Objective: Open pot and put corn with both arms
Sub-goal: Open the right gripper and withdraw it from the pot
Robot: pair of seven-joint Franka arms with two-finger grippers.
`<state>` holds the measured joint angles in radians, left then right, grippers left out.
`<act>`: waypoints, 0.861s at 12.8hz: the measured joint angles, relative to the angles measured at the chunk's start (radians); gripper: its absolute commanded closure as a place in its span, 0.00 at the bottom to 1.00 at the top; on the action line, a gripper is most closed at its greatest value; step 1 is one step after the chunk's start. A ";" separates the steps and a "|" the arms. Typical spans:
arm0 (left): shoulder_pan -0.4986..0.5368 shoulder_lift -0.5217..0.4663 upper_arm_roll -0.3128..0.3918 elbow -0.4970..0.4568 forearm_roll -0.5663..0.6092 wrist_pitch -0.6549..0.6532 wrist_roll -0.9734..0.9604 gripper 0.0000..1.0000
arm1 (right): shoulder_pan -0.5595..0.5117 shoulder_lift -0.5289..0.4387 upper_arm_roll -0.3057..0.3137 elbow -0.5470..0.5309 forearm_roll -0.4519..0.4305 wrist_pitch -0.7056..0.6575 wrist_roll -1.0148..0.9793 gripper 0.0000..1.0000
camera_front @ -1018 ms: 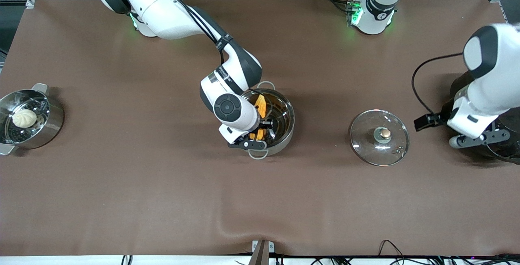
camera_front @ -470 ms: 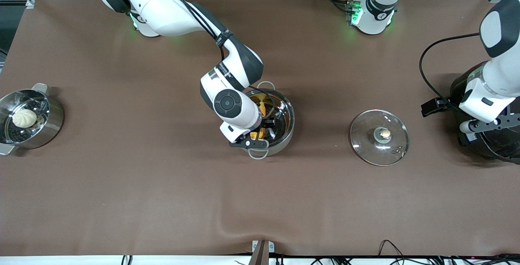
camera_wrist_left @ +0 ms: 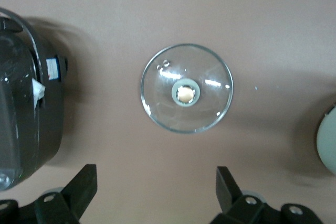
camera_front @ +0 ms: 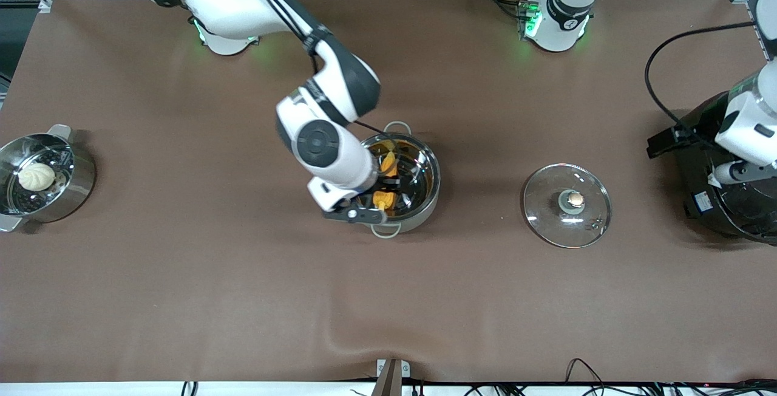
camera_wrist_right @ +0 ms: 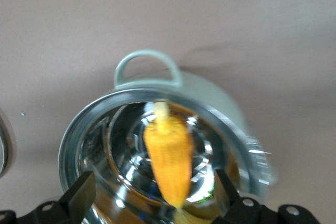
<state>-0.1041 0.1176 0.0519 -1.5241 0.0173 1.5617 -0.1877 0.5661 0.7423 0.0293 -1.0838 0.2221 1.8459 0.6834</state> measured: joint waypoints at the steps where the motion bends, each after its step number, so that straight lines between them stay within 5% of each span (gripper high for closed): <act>1: 0.000 -0.010 -0.001 0.007 0.000 -0.017 0.000 0.00 | -0.037 -0.030 -0.004 0.000 0.000 -0.041 -0.046 0.00; 7: 0.005 -0.059 -0.036 0.007 0.000 -0.035 0.000 0.00 | -0.331 -0.179 -0.012 -0.094 -0.052 -0.221 -0.366 0.00; 11: 0.042 -0.065 -0.099 0.002 0.000 -0.037 0.000 0.00 | -0.374 -0.302 -0.012 -0.269 -0.157 -0.220 -0.439 0.00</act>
<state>-0.0616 0.0526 -0.0468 -1.5220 0.0172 1.5251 -0.1874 0.1919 0.4401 0.0177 -1.3524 0.0654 1.6259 0.2443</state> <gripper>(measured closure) 0.000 0.000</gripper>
